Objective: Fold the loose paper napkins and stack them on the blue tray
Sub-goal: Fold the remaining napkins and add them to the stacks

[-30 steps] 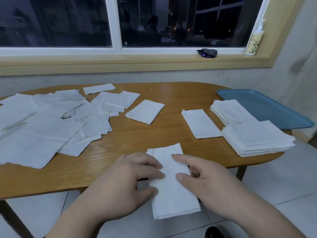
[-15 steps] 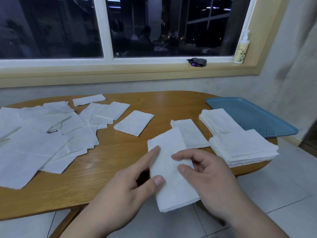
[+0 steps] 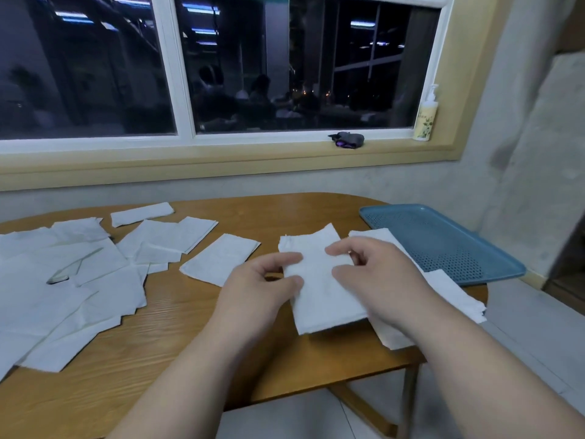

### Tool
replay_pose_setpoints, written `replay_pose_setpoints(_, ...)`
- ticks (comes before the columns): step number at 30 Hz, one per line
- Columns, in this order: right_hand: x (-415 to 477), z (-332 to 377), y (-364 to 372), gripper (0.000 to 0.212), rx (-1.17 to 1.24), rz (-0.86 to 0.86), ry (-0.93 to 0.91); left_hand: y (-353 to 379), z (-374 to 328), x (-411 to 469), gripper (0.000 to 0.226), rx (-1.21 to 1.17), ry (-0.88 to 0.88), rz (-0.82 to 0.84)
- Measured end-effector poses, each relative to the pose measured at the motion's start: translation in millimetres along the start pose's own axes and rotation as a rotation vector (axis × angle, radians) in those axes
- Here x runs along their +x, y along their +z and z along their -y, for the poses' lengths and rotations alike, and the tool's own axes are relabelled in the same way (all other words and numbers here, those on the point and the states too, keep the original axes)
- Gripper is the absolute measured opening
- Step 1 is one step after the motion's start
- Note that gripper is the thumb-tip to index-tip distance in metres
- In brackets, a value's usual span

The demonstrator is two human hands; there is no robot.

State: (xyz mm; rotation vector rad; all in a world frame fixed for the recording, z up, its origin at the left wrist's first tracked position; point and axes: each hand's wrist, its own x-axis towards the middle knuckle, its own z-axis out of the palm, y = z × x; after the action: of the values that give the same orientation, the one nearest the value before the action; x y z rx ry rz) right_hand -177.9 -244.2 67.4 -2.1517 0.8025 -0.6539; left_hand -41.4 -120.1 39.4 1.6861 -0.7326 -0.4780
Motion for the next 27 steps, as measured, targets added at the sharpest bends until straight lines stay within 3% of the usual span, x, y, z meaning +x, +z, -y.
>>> replay_pose_setpoints(7, 62, -15, 2, 0.037, -0.42, 0.174, 0.026, 21, 1, 57, 0.034, 0.197, -0.019, 0.049)
replay_pose_setpoints(14, 77, -29, 11, 0.04, -0.584, 0.27, 0.055, 32, 17, 78, 0.044, 0.433, 0.016, 0.118)
replay_pose_setpoints(22, 78, -39, 23, 0.041, -0.813, 0.311, -0.033, 35, 23, 81, 0.049, 0.657, 0.035, 0.174)
replay_pose_setpoints(27, 73, -35, 21, 0.031, -0.907, 0.19, -0.113, 30, 26, 74, 0.046, 0.76, 0.06, 0.163)
